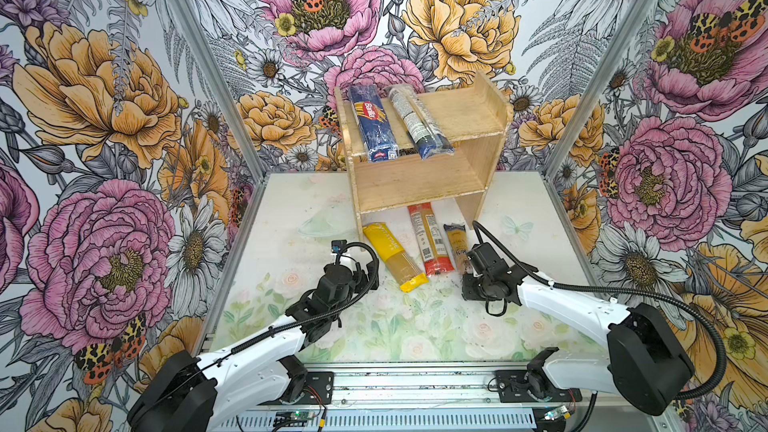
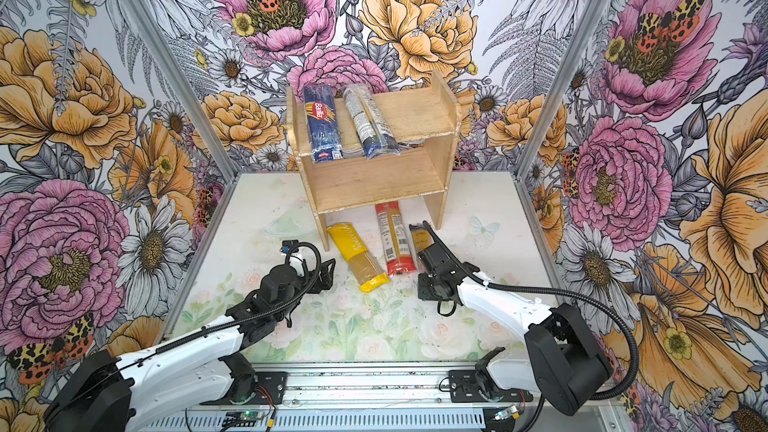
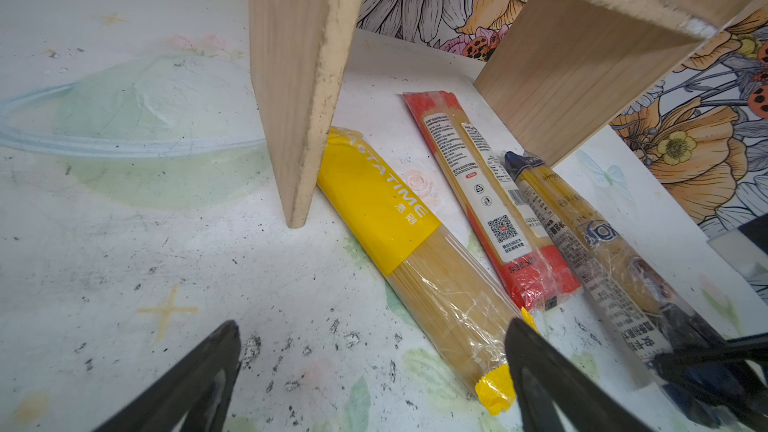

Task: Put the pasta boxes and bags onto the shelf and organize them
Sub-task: 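Lift the blue-and-yellow bag upright with the right gripper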

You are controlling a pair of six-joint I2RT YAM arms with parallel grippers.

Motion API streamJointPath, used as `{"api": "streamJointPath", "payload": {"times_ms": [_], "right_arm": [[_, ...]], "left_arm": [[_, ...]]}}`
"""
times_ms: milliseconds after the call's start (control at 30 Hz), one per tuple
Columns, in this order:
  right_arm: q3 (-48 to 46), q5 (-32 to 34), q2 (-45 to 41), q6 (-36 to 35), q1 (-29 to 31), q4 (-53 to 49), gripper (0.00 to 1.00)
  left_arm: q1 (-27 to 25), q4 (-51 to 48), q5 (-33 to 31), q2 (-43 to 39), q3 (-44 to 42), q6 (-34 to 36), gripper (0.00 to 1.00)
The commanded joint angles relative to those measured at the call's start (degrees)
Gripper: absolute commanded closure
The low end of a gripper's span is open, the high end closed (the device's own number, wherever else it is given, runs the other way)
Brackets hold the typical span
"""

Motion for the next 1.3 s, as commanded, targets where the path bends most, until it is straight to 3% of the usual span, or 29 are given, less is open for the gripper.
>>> {"api": "streamJointPath", "payload": {"times_ms": [0, 700, 1267], "right_arm": [[1.02, 0.3, -4.19, -1.6, -0.63, 3.0, 1.0], [4.24, 1.16, -15.98, -3.8, -0.9, -2.2, 1.0], [13.21, 2.16, -23.23, -3.71, -0.61, -12.48, 1.0]], "left_arm": [[-0.49, 0.53, -0.35, 0.28, 0.25, -0.83, 0.01], [-0.49, 1.57, -0.44, 1.25, -0.21, -0.81, 0.01], [-0.43, 3.09, -0.09, 1.75, -1.01, -0.65, 0.01]]}}
